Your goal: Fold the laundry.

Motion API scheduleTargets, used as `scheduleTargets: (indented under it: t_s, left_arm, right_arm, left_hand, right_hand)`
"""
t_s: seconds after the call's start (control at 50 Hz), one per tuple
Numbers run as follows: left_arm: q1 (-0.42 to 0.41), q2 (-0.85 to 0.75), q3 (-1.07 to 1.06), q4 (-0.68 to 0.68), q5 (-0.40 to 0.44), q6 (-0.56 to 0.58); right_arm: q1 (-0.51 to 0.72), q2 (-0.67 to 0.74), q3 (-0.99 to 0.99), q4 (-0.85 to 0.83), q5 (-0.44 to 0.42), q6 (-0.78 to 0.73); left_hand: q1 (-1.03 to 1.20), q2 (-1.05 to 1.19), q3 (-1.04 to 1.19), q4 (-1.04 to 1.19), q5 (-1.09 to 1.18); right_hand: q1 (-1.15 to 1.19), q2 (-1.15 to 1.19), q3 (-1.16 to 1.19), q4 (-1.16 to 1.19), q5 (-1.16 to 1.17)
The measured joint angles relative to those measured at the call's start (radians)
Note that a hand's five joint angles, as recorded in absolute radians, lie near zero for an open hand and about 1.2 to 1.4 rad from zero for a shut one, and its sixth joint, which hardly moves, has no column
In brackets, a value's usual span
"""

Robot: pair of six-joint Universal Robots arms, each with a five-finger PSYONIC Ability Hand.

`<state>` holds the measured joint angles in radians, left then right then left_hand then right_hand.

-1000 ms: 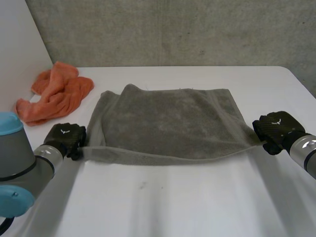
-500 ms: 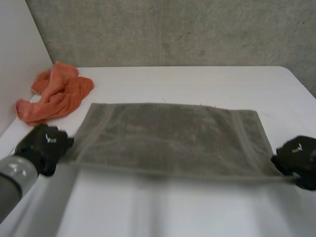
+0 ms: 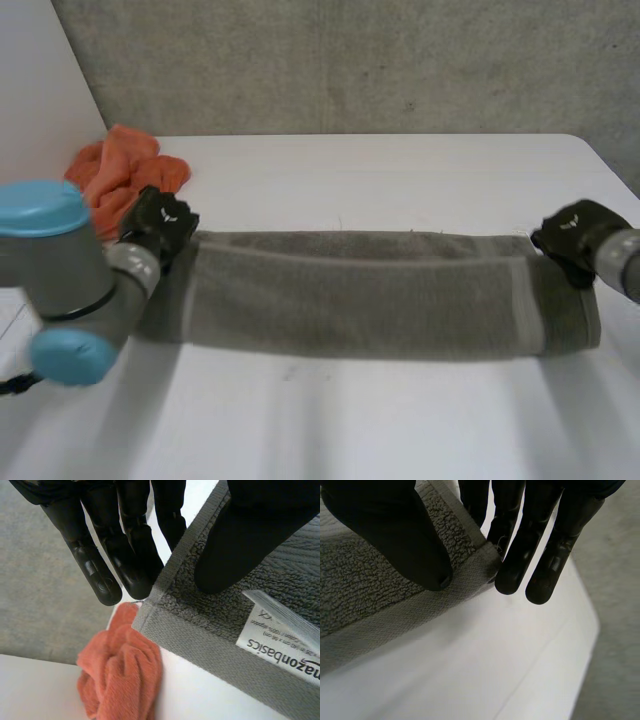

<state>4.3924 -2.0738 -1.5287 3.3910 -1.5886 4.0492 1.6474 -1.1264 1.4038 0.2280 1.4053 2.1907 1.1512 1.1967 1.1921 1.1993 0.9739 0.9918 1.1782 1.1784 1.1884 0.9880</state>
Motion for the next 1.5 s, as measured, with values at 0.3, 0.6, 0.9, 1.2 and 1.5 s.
scheduleTargets:
  t_s: [0.3, 0.6, 0.9, 1.2, 1.5]
  left_arm:
    - [-0.027, -0.367, 0.413, 0.089, -0.092, 0.011]
    - [-0.072, -0.273, 0.276, 0.326, -0.094, 0.001]
    - [-0.060, 0.154, -0.223, 0.322, -0.083, -0.307]
    - [-0.066, 0.173, -0.277, 0.310, -0.079, -0.406]
    - [-0.069, 0.168, -0.284, 0.310, -0.079, -0.400]
  right_arm:
    - [0.076, 0.341, -0.396, -0.173, 0.146, 0.031]
    - [0.087, 0.236, -0.416, -0.253, 0.156, 0.340]
    - [-0.072, -0.147, 0.140, -0.136, -0.144, 0.373]
    - [-0.130, -0.088, 0.378, -0.335, -0.231, 0.365]
    - [-0.137, 0.049, 0.315, -0.390, -0.220, 0.362]
  left_hand:
    - [-0.248, -0.260, -0.238, -0.242, -0.209]
    - [-0.962, -0.993, -0.982, -0.993, -0.926]
    - [-0.962, -0.993, -0.982, -0.993, -0.926]
    - [-0.962, -0.993, -0.982, -0.993, -0.926]
    - [-0.962, -0.993, -0.982, -0.993, -0.926]
  right_hand:
    - [-0.112, -0.148, -0.135, -0.140, -0.118]
    - [-0.787, -0.959, -0.963, -0.953, -0.918]
    - [-0.774, -0.937, -0.940, -0.939, -0.902]
    - [-0.475, -0.570, -0.572, -0.585, -0.582]
    - [-0.057, -0.081, -0.094, -0.103, -0.107]
